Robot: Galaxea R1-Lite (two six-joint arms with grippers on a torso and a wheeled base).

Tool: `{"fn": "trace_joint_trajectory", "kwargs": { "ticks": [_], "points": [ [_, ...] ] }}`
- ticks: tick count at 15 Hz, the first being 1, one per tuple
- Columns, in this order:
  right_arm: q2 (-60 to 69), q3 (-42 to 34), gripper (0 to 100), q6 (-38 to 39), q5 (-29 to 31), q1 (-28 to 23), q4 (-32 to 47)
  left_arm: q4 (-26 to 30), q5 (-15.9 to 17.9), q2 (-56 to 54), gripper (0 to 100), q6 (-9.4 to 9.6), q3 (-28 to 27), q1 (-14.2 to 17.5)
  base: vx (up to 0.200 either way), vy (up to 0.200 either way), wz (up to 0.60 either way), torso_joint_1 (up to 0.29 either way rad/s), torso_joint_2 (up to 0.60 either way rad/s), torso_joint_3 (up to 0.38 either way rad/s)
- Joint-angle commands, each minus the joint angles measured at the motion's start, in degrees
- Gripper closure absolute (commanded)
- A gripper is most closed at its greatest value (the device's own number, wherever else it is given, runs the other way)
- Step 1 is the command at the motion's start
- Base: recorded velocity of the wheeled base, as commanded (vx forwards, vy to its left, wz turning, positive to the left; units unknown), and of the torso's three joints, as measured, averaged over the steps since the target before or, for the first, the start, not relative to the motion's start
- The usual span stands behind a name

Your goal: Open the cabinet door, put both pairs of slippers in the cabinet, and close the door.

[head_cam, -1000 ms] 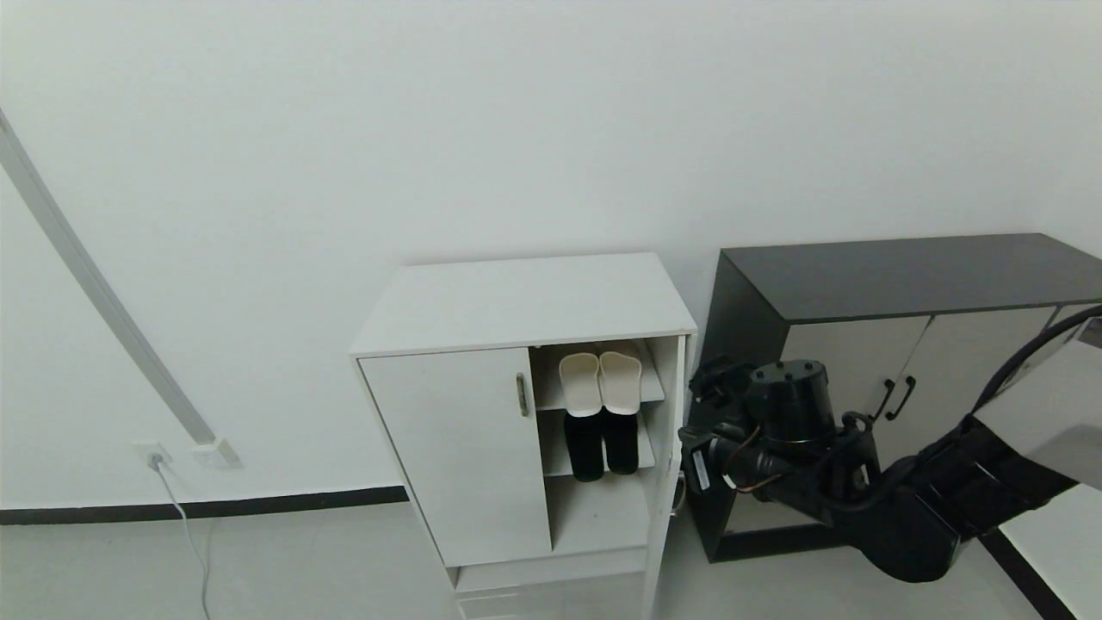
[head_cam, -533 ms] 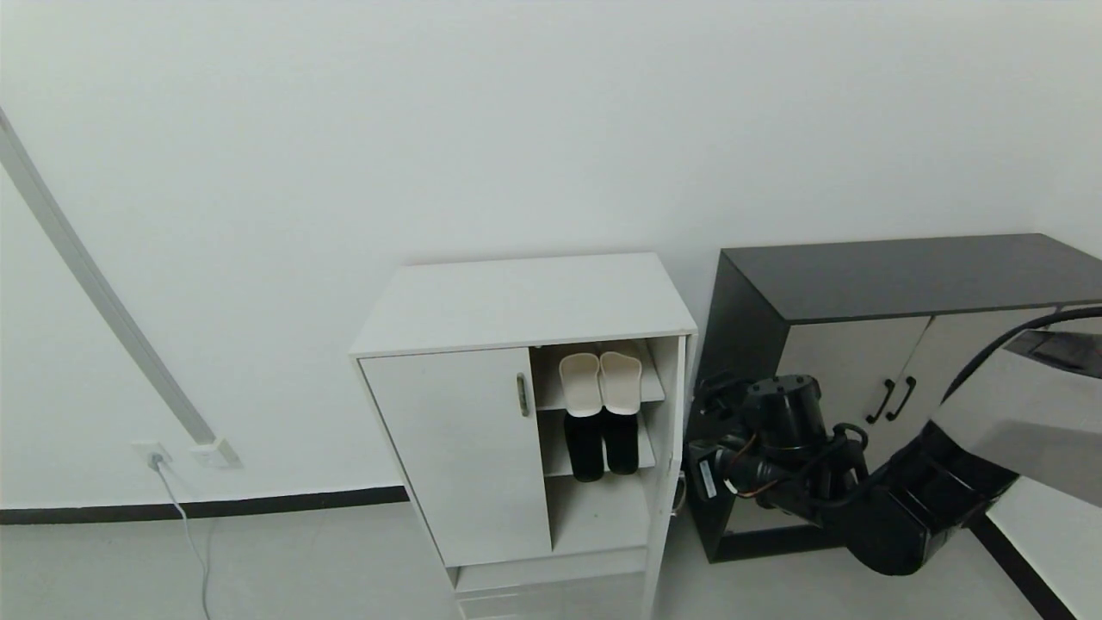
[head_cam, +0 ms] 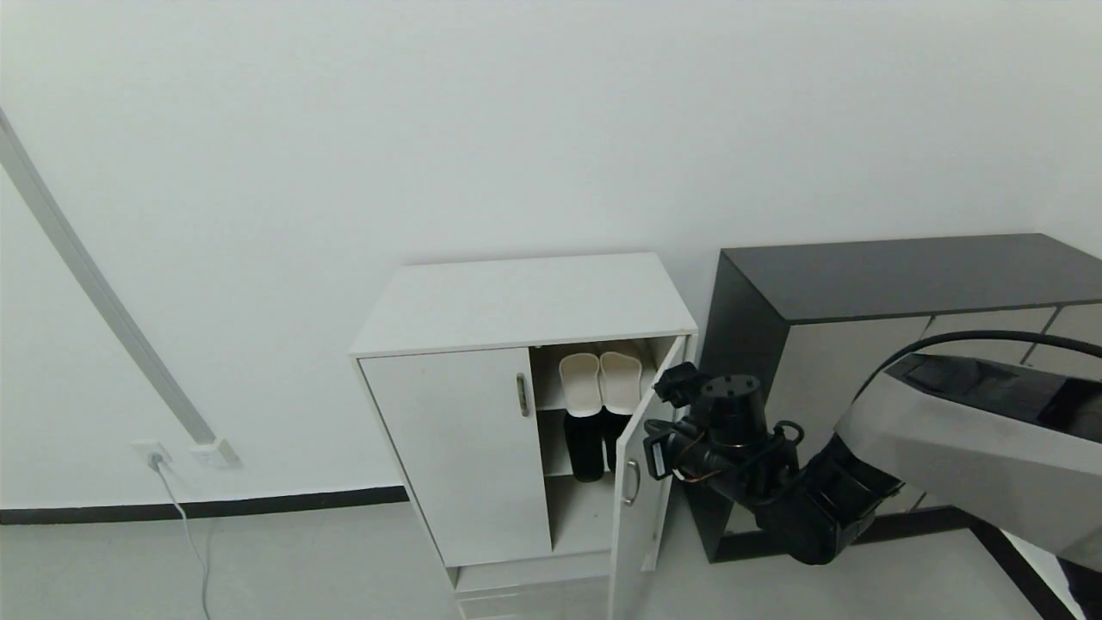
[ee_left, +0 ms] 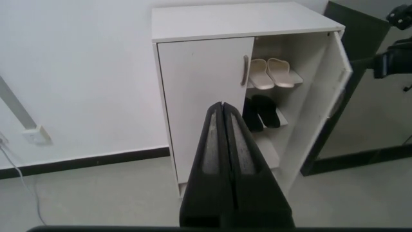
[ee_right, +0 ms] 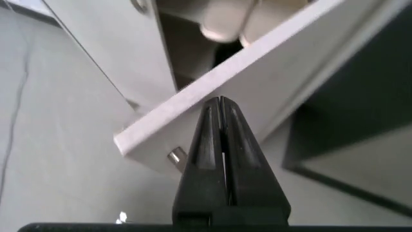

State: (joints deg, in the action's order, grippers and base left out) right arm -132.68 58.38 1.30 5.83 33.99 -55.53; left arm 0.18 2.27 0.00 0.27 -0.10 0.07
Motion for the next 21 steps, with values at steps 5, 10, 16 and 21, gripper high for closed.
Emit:
{"fn": "trace_joint_trajectory", "kwargs": {
  "ticks": [5,10,16,21],
  "points": [
    [1.1,-7.7,100,3.0,-10.4,0.6,-10.0,0.0,0.0,0.1,100,0.0,0.0,0.0,0.0,0.0,0.0,0.0,0.0,0.0],
    [3.7,-24.4,100,2.8,-20.9,0.9,-23.1,0.0,0.0,0.1,100,0.0,0.0,0.0,0.16,0.0,0.0,0.0,0.0,0.003],
    [2.3,-25.9,100,2.9,-20.9,0.8,-26.3,0.0,0.0,0.1,100,0.0,0.0,0.0,0.167,0.0,0.0,0.005,0.0,0.0],
    [-1.6,-17.5,100,3.4,-17.9,0.1,-21.3,0.0,-0.1,0.1,100,-0.27,0.0,0.0,0.0,0.0,0.0,0.0,0.0,0.0]
  ]
}}
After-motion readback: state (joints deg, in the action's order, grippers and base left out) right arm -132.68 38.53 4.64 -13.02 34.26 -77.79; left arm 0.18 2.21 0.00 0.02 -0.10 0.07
